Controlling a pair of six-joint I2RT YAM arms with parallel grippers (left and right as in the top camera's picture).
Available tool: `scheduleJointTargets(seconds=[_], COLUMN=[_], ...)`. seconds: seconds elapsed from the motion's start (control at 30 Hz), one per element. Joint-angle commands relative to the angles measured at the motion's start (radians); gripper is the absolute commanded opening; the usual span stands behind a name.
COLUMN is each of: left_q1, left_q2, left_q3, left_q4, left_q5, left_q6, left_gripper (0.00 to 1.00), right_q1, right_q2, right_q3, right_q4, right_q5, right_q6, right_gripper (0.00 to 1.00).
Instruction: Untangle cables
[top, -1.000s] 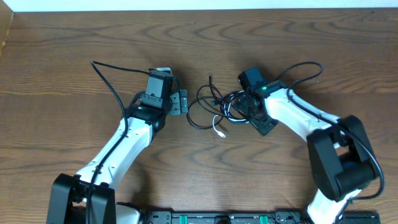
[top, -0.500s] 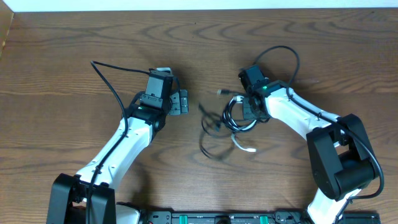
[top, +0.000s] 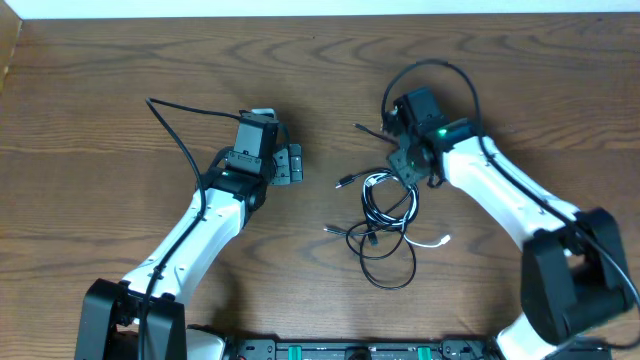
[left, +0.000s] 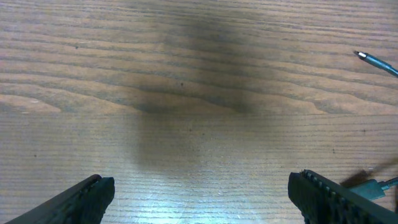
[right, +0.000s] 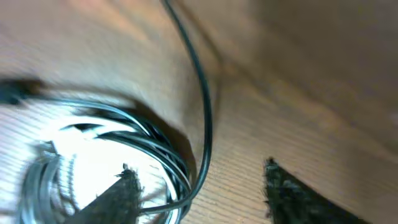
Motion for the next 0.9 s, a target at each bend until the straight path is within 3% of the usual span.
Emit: scheduleJointTargets(seconds=[0.0, 0.37, 0.53, 0.87], left_q1=[0.005, 0.005, 0.005, 0.004], left_q2=[-0.016, -0.016, -0.016, -0.015], left_q3=[0.011, 0.011, 0.011, 0.011], left_q4=[-0.003, -0.003, -0.003, 0.016], left_q5=[-0.013, -0.013, -0.013, 0.082], left_q6=[0.01, 0.01, 0.01, -0.011], left_gripper=[0.96, 0.96, 0.96, 0.98], right_q1=[-0.005, -0.061, -0.157, -0.247], right_q2=[-0.066, -0.173, -0.18, -0.179], right_q3=[0.019, 0.019, 0.019, 0.017], right_q4=[-0.005, -0.052, -0.119, -0.174], right_q5=[-0.078, -0.174, -0.31, -0.332], right_q6=[0.043, 0.302, 0.305, 0.304], right_gripper=[0.64, 0.65, 0.63, 0.6])
